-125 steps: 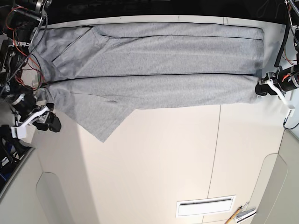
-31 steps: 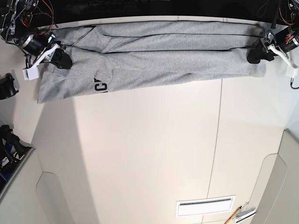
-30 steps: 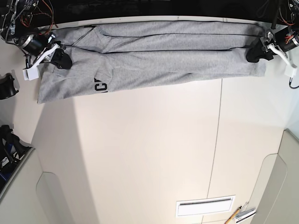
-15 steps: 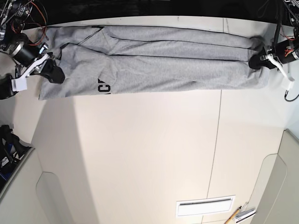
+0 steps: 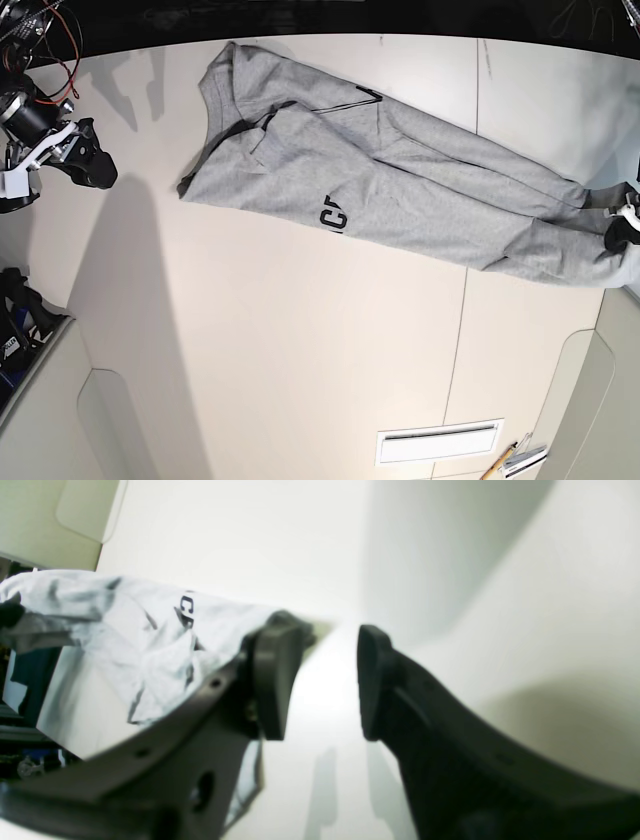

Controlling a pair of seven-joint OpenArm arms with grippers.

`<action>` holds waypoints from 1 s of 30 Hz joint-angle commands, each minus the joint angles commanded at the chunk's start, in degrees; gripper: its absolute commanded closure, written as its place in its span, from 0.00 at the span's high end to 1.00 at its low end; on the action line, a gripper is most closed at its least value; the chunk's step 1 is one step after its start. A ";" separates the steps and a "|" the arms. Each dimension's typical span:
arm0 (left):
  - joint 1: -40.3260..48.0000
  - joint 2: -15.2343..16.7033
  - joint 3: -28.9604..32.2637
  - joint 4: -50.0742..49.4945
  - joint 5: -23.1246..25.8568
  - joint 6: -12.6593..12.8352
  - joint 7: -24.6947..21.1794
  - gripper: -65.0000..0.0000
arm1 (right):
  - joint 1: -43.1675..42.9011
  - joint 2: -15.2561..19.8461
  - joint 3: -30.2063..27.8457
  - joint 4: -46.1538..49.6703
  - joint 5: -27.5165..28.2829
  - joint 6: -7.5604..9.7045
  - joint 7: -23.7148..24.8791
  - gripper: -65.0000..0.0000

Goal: Fold the T-shirt properly
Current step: 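Release the shirt and reposition both grippers over the strip, then grasp the strip's end with the left gripper and fold it inward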

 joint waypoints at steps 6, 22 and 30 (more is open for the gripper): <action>1.25 3.28 16.61 13.14 9.09 3.71 -1.40 0.00 | -0.26 -0.13 0.00 0.00 0.92 0.07 -1.44 0.34; 0.44 10.58 43.65 13.55 19.02 4.84 -16.87 0.65 | -10.36 -9.14 -4.96 -0.42 4.79 0.70 -1.81 0.55; 0.42 14.80 43.69 13.55 15.32 4.82 -15.26 0.65 | -5.60 -12.76 -14.08 -7.41 -0.66 0.66 2.21 0.63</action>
